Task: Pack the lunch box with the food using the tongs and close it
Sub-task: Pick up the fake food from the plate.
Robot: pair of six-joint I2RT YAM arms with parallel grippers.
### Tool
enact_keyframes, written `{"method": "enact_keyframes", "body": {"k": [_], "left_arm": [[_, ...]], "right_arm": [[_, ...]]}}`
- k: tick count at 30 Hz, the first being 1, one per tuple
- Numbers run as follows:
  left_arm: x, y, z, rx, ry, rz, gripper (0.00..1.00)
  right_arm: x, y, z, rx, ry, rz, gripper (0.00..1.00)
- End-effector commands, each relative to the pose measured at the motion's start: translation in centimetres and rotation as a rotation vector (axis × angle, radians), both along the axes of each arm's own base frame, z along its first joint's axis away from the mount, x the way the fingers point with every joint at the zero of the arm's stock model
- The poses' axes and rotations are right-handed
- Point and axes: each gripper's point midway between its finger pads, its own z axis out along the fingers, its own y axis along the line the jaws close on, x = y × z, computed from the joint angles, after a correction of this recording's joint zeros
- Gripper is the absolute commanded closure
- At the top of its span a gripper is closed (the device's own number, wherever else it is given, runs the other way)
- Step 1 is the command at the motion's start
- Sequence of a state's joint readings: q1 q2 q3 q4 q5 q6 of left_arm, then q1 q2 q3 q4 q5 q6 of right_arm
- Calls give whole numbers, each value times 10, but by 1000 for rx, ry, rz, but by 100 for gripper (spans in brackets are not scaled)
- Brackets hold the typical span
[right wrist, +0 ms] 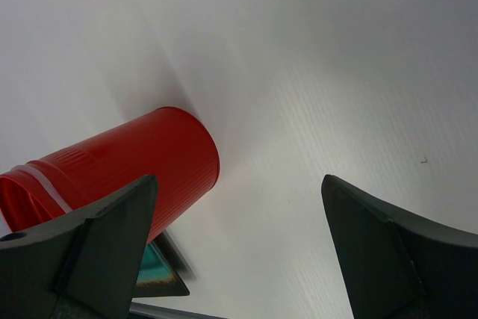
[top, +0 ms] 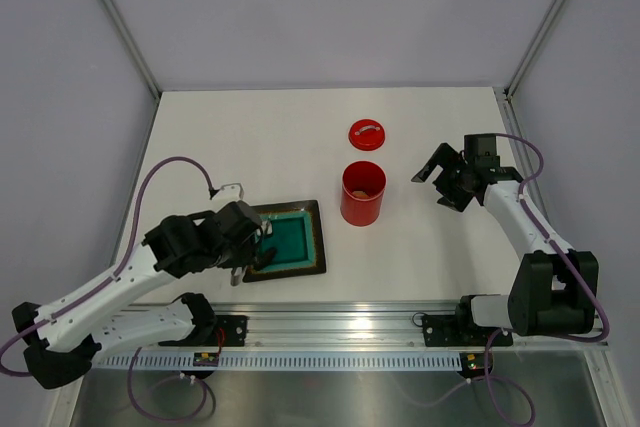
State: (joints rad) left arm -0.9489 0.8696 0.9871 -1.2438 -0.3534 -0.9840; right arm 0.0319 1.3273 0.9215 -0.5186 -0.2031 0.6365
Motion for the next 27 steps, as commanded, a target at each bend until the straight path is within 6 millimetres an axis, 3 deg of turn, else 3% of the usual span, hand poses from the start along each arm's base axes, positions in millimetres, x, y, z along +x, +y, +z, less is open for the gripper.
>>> {"method": "enact_keyframes", "body": {"k": [1,27], "left_arm": [[10,-4,9,-6,-39,9,58],[8,-6,-21,66,21,-19,49]], "right_arm": [[5,5,3,16,-23,12,1],[6,6,1,19,-20,18,1]]}}
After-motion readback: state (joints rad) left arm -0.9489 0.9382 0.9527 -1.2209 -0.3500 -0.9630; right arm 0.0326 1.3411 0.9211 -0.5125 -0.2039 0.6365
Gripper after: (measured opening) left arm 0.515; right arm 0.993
